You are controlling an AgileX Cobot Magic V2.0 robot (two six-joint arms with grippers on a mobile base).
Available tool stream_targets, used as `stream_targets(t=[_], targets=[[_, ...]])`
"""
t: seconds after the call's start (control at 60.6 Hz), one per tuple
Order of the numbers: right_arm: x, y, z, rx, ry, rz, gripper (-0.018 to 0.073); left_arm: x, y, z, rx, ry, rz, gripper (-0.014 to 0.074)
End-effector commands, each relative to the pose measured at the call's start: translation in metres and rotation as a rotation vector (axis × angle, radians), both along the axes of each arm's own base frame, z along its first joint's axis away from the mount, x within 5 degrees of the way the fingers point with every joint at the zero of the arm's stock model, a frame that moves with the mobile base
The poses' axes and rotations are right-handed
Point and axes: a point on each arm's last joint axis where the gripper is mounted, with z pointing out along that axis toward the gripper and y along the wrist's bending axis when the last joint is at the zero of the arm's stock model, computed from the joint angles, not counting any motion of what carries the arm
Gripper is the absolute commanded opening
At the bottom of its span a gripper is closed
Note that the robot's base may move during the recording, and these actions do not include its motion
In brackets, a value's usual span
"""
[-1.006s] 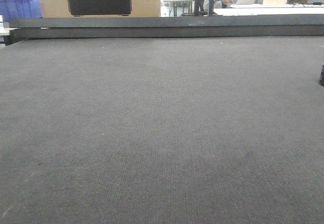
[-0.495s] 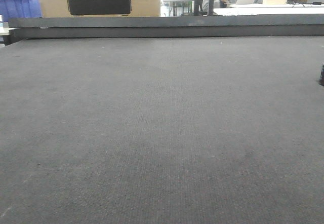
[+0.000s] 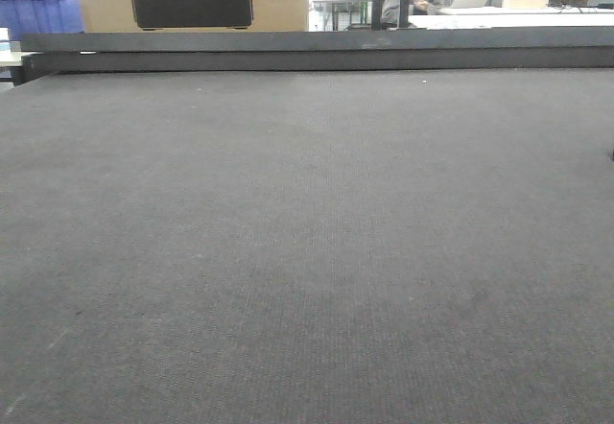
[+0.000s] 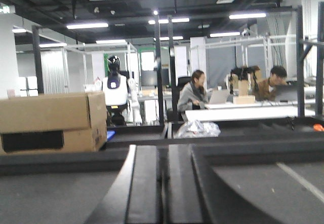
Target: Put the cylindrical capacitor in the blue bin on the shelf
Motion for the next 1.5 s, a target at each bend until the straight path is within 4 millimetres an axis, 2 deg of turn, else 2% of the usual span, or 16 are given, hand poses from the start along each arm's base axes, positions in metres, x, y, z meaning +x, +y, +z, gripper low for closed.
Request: stream_targets(t=[0.0, 0.066, 0.115, 0.181, 0.264, 0.346, 0.462, 0.627, 0.957, 1.155, 1.27, 1.485], targets=[[0.005, 0.001, 0.024, -0.01, 0.032, 0.005, 0.016, 0.007, 0.0, 0.021, 0.02, 0.052, 0.013, -0.009], [0.015, 0.0, 0.037, -0.01, 0.049, 0.002, 0.032, 0.015, 0.0, 0.035, 0.022, 0.082, 0.015, -0.0032], [0.024, 0.0, 0.041, -0.02, 0.074, -0.003, 0.0399, 0.021, -0.001, 0.041, 0.024, 0.103, 0.016, 0.0025], [0.04, -0.001, 0.043, -0.029, 0.11, -0.012, 0.0491, 0.032, -0.001, 0.047, 0.032, 0.148, 0.02, 0.015], [0.061, -0.003, 0.043, -0.037, 0.127, -0.029, 0.055, 0.045, -0.002, 0.048, 0.038, 0.193, 0.021, 0.0304], [0.081, -0.003, 0.037, -0.073, 0.179, -0.041, 0.0561, 0.058, -0.004, 0.044, 0.043, 0.246, 0.02, 0.0447], [0.121, -0.004, 0.017, -0.115, 0.325, -0.045, 0.0559, 0.072, -0.007, 0.037, 0.049, 0.308, 0.004, 0.0617], [0.171, -0.006, -0.019, -0.116, 0.465, -0.047, 0.0559, 0.08, -0.01, 0.033, 0.045, 0.341, -0.019, 0.0601], [0.237, -0.011, -0.105, -0.143, 0.532, -0.085, 0.0559, 0.08, -0.01, 0.033, 0.043, 0.343, -0.019, 0.0601], [0.26, -0.03, -0.141, -0.13, 0.455, -0.181, 0.0559, 0.08, -0.01, 0.033, 0.043, 0.343, -0.019, 0.0601], [0.271, -0.039, -0.161, -0.129, 0.508, -0.201, 0.0559, 0.08, -0.01, 0.033, 0.043, 0.343, -0.019, 0.0601], [0.296, -0.039, -0.184, -0.147, 0.543, -0.177, 0.0559, 0.08, -0.01, 0.033, 0.043, 0.343, -0.019, 0.0601]])
